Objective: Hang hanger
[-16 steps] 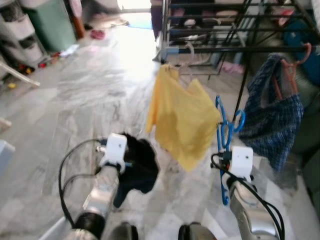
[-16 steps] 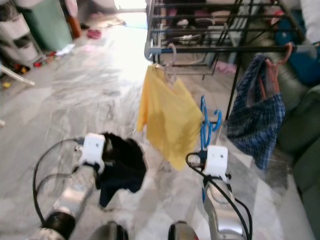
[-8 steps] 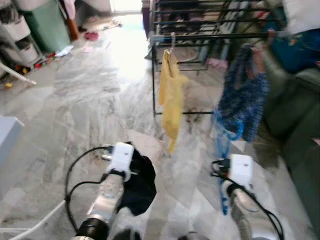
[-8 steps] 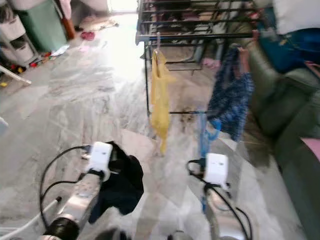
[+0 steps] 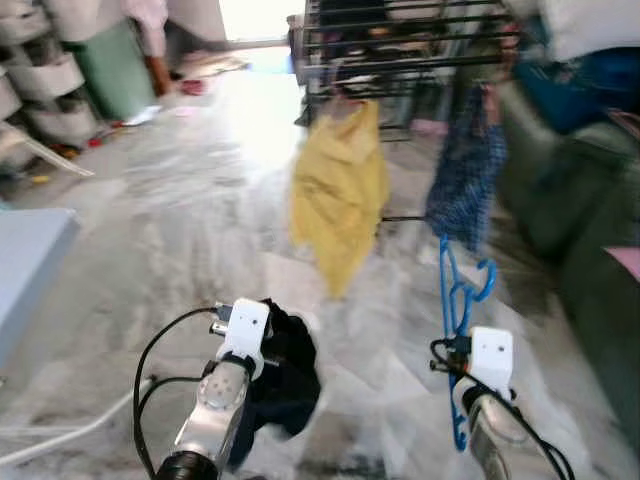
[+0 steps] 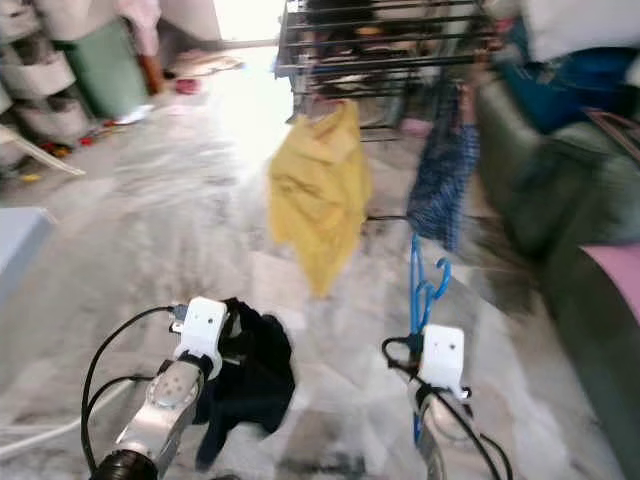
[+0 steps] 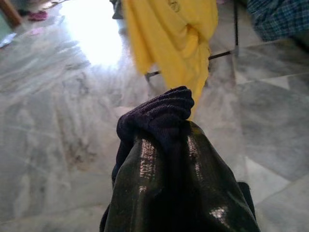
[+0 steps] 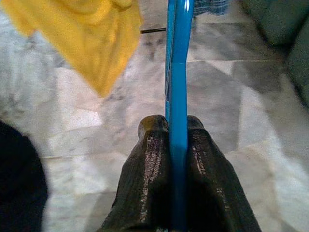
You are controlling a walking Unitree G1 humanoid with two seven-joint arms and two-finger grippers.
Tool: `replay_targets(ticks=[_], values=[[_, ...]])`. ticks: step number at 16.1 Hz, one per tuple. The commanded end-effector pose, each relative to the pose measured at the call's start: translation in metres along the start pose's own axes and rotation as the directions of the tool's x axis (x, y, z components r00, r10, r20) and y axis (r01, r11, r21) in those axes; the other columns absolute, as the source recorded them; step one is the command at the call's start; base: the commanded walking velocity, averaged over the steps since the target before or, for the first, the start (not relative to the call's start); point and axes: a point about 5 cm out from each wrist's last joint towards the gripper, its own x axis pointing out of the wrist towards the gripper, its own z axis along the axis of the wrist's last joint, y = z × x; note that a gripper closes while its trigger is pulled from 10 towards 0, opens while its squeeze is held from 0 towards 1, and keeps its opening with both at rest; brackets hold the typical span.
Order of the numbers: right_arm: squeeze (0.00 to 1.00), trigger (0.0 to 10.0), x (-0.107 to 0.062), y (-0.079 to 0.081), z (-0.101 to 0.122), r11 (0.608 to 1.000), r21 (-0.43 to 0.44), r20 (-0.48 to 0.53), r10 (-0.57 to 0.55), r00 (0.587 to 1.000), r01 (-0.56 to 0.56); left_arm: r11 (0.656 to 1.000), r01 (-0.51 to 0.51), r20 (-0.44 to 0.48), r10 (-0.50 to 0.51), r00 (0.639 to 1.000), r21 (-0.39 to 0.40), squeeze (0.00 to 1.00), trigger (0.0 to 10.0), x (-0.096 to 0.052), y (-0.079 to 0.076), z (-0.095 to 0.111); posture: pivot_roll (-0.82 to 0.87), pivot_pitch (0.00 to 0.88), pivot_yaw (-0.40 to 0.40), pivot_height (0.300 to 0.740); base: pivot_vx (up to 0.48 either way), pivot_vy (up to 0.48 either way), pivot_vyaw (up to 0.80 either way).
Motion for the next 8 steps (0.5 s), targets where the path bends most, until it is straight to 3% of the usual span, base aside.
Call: replay_targets(ticks=[1, 7, 8], values=[[0.00, 10.0, 0.005, 0.014, -0.001, 0.998, -0.010, -0.005, 0.061, 0.998, -0.061, 0.999, -0.040, -0.004, 0.040, 0.999, -0.002, 0.00, 10.0, -0.001, 0.014, -0.004, -0.12, 0.097, 0.019, 0.740, 0.000, 0.000, 0.00], [0.00, 10.0, 0.025, 0.031, 0.010, 0.974, -0.126, -0.004, 0.188, 0.982, -0.187, 0.997, -0.059, 0.013, 0.060, 0.998, -0.058, 0.00, 10.0, 0.001, 0.016, -0.002, -0.06, 0.105, -0.031, 0.740, 0.000, 0.000, 0.00], [0.00, 10.0, 0.026, 0.034, 0.010, 0.972, -0.131, -0.001, 0.197, 0.980, -0.195, 0.997, -0.053, 0.013, 0.054, 0.998, -0.055, 0.00, 10.0, 0.001, 0.017, -0.002, -0.06, 0.118, -0.030, 0.740, 0.000, -0.281, 0.00]])
